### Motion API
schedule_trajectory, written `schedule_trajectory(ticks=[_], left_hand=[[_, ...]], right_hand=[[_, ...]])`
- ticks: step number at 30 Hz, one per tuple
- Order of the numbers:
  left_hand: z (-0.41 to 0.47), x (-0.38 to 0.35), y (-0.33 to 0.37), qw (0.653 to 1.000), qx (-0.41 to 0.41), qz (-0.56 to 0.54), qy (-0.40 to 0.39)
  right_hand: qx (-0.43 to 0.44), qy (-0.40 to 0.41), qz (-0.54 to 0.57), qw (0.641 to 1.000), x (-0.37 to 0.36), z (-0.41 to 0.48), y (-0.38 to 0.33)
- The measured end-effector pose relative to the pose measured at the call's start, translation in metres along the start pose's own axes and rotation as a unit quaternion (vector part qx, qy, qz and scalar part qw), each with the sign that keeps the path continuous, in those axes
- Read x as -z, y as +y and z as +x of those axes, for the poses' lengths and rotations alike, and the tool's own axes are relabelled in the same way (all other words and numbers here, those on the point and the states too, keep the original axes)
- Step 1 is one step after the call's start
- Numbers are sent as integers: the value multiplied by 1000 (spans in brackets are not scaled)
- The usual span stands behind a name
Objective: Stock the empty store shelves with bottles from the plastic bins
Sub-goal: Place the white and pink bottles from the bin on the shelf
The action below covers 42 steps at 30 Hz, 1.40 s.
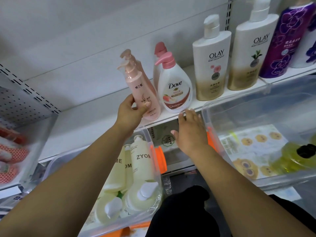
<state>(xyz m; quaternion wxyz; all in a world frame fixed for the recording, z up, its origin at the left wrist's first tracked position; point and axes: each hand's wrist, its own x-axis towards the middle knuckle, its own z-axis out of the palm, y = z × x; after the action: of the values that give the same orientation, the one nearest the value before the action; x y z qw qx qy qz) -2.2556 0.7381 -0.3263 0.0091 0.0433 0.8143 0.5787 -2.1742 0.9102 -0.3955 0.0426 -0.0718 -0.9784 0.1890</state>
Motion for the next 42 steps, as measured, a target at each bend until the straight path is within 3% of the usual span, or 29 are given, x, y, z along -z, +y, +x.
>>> schedule_trajectory(ticks=[13, 19, 28, 32, 37, 39, 42], left_hand=[[4, -12, -14, 999, -36, 32, 14], [14, 3, -8, 998, 4, 23, -59], [11, 4, -6, 998, 12, 30, -47], [11, 2, -6, 998, 12, 37, -42], [6, -1, 2, 996, 49, 48, -62], [2, -6, 7, 995, 65, 65, -32], [-16, -26, 17, 984, 128, 98, 78]], right_hand=[[45, -38, -17, 998, 3, 1, 13], [54, -52, -15, 997, 5, 1, 15], [59, -109, 121, 985, 31, -15, 18], [82, -73, 166, 980, 46, -27, 27], [66, 34, 221, 972, 64, -34, 52], [50, 68, 228, 970, 70, -39, 69], [7, 74, 211, 975, 77, -47, 101]])
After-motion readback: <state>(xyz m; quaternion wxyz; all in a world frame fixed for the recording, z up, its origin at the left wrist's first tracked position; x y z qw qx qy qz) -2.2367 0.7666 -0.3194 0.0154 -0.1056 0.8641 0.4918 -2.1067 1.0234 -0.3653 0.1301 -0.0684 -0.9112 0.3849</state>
